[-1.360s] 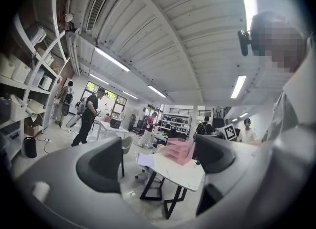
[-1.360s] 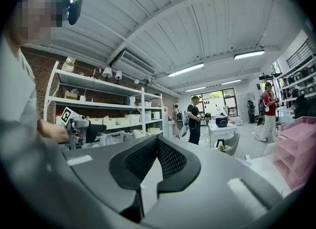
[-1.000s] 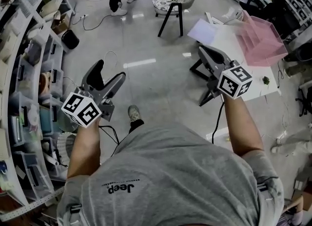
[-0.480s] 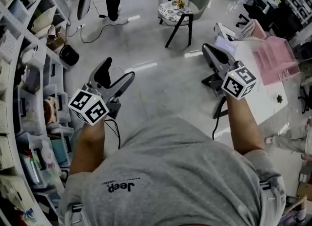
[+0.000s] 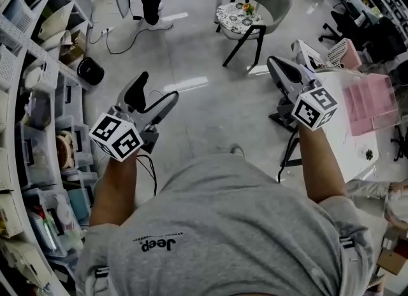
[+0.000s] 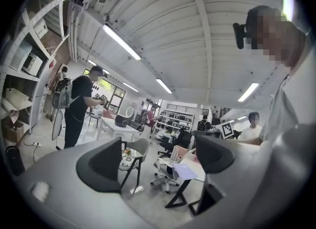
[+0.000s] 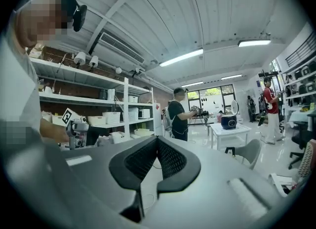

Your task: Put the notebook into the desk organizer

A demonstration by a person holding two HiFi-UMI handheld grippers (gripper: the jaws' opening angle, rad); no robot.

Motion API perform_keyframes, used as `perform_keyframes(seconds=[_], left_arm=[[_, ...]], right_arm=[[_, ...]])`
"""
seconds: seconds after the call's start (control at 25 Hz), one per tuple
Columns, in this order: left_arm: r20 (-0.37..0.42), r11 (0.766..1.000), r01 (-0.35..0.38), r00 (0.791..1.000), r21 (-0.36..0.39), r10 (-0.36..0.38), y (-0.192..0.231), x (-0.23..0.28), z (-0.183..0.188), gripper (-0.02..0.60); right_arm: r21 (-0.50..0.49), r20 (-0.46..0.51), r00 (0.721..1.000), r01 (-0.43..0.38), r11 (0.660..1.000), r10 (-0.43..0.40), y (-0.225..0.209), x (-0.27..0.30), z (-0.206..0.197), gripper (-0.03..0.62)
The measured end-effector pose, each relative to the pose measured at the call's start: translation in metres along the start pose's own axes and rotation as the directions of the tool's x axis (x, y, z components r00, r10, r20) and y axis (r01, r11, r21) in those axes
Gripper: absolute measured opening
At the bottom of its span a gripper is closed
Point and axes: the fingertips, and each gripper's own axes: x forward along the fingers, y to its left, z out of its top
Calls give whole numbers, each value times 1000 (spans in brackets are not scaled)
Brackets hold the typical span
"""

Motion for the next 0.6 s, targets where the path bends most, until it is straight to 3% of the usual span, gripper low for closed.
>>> perform_keyframes(seconds=[0.2,0.44,0.6], left_arm=[[13,999,-51,999,6,51,19,56,-1,500],[17,989,-129,991,-66,131,22,134,-11,500],[-32,989,-112,993,-98,109,25,186,-23,500]], right_arm=[[-3,-14,998,-65,998,65,-57,39,-2,3],[-5,-31,984,-174,985,174,-134,74,-3,3],[18,-36,983,-179,984,179,-176,90,-7,3]])
